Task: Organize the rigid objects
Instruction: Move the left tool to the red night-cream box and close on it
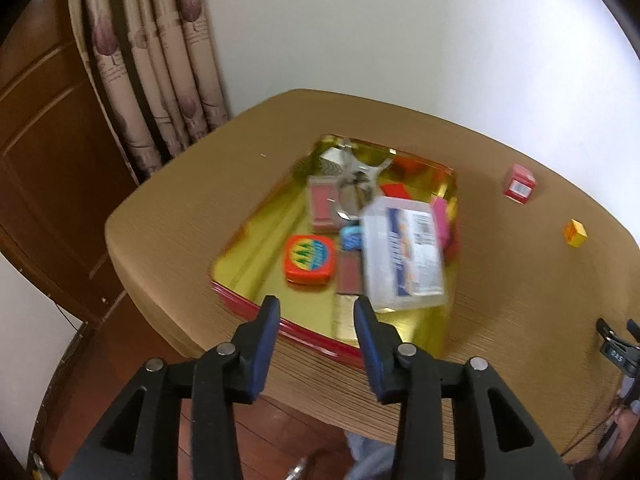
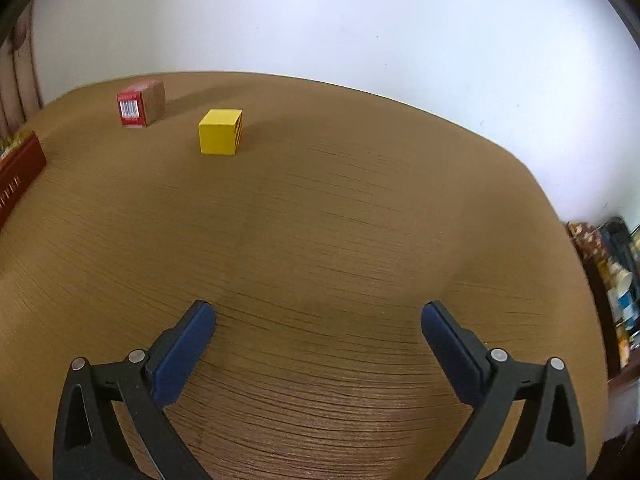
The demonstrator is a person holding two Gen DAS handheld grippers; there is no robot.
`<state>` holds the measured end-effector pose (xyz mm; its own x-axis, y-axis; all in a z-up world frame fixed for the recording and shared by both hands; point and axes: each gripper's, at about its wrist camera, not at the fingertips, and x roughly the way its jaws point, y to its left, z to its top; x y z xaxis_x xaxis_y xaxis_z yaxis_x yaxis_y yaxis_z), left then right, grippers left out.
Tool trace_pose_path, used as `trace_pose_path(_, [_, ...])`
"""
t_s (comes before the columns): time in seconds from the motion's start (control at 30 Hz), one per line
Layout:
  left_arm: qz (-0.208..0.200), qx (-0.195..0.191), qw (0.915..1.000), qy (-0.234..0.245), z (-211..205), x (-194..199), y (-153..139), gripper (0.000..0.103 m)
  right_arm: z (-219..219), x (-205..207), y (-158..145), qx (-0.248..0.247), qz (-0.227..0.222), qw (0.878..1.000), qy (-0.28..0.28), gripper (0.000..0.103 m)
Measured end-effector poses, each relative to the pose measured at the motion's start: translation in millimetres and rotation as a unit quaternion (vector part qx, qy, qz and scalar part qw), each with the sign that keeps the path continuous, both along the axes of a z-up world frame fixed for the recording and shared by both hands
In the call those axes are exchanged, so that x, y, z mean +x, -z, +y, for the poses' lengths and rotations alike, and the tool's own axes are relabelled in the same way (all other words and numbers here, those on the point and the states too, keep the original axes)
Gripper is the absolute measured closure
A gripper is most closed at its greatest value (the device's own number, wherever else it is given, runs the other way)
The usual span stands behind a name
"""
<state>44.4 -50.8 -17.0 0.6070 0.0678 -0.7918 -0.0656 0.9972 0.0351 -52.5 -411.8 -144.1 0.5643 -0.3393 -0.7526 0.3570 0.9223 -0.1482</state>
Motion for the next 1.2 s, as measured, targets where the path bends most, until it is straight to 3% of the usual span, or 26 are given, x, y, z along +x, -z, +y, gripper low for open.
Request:
trace_pose_path(0.27, [0.054,-0.019,0.9942,0.091,-81.0,24.0,0.5,0.063,-25.5,-8.0,3.1,0.081,-0.007,0.996,0.033,0.001])
trace_pose_path(0.5, [0.105,-0.074,0.982,0.138,-154.8,81.6,1.4,0.063,-25.4,-18.1,0.5,0.089,-0.016,0.996,0.014,0.001])
trace_pose_path(0.7, [0.088,-0.041,0.9832,0.155,-204.8,133.5,-0.9,0.063,-28.0,-25.1,-0.5,0.109,-0.03,0.994,-0.002,0.001])
trace_pose_path(0.9, [0.067,0.008,0.9768,0.203,-245.5,190.0,8.7,0.063,-28.7,-31.1,-2.4,0.114,-0.031,0.993,-0.015,0.001])
trace_pose_path(0.97, [0.075,0.015,0.9718,0.223,-255.4,210.2,13.9,0.063,-30.5,-37.3,-4.4,0.117,-0.032,0.992,-0.018,0.0])
trace_pose_path(1.1, [0.082,0.02,0.97,0.228,-265.1,241.9,22.2,0.063,-31.2,-44.4,-7.1,0.12,-0.033,0.992,-0.024,0.0])
trace_pose_path(1.2, [0.109,0.015,0.967,0.23,-270.1,260.9,33.5,0.063,-30.8,-44.1,-7.4,0.121,-0.033,0.992,-0.028,0.0])
